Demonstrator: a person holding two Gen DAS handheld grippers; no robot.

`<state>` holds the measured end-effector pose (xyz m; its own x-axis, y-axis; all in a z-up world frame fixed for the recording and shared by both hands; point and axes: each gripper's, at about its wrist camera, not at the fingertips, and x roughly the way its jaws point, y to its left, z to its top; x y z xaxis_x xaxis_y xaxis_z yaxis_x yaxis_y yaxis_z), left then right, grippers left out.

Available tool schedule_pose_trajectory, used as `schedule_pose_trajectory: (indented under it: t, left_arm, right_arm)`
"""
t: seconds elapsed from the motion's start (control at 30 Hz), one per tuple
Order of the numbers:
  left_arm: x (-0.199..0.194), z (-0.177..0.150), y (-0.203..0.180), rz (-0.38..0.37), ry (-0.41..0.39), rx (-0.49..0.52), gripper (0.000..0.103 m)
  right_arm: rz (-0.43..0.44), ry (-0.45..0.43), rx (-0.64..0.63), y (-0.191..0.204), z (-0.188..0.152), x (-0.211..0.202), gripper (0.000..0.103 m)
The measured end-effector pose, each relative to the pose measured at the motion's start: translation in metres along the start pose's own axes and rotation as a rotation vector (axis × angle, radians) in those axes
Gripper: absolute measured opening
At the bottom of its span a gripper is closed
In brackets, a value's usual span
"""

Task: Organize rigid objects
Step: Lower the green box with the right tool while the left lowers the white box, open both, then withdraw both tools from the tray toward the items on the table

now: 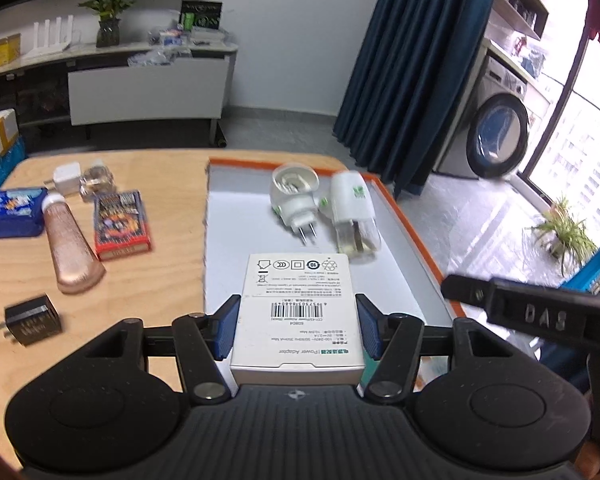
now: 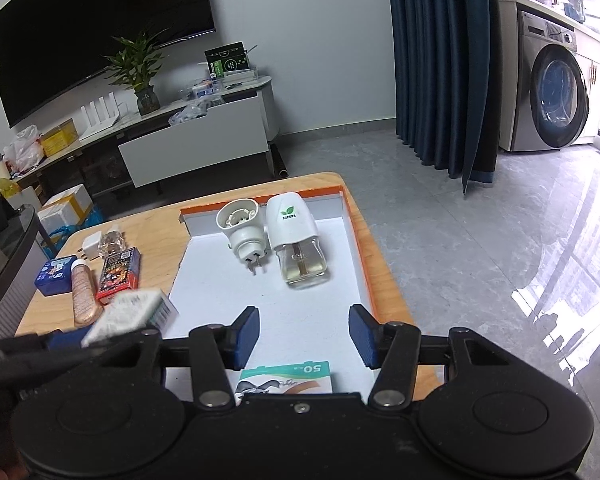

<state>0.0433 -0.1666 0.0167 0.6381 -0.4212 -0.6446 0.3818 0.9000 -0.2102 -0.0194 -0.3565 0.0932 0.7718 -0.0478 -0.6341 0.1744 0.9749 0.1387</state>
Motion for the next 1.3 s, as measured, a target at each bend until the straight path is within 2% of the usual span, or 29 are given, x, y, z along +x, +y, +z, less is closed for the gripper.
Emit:
schedule_pose_trajectory:
  t: [0.13, 0.2, 0.23, 0.43, 0.5, 0.63, 0.9, 1.3]
  left_arm:
    - [0.006, -0.005, -0.003, -0.003, 0.038, 0.013, 0.061]
    - [0.006, -0.006, -0.002, -0.004, 0.046, 0.010, 0.067]
    - [0.006, -0.005, -0.002, 0.003, 0.045, 0.010, 0.070]
    - [0.001, -0.002, 0.002, 0.025, 0.037, -0.004, 0.074]
    - [-0.001, -0.001, 0.004, 0.039, 0.031, -0.009, 0.077]
    - [-0.005, 0.001, 0.013, 0.069, 0.025, -0.026, 0.081]
    - [-0.013, 0.004, 0.030, 0.117, 0.021, -0.060, 0.086]
    - [-0.024, -0.001, 0.056, 0.153, 0.015, -0.121, 0.087]
  right_arm:
    - [0.001, -0.003, -0.004, 0.001, 0.000, 0.000, 0.065]
    - [0.001, -0.006, -0.004, 0.002, 0.001, -0.001, 0.065]
    - [0.003, -0.007, -0.003, 0.002, 0.001, -0.002, 0.066]
    - [0.006, -0.008, -0.014, 0.008, 0.001, -0.002, 0.070]
    - [0.005, -0.009, -0.021, 0.010, 0.001, -0.003, 0.077]
    - [-0.003, -0.016, -0.030, 0.016, 0.001, -0.004, 0.083]
    - [0.011, 0.007, -0.053, 0.030, -0.001, 0.000, 0.085]
    - [0.048, 0.030, -0.116, 0.059, -0.004, 0.006, 0.089]
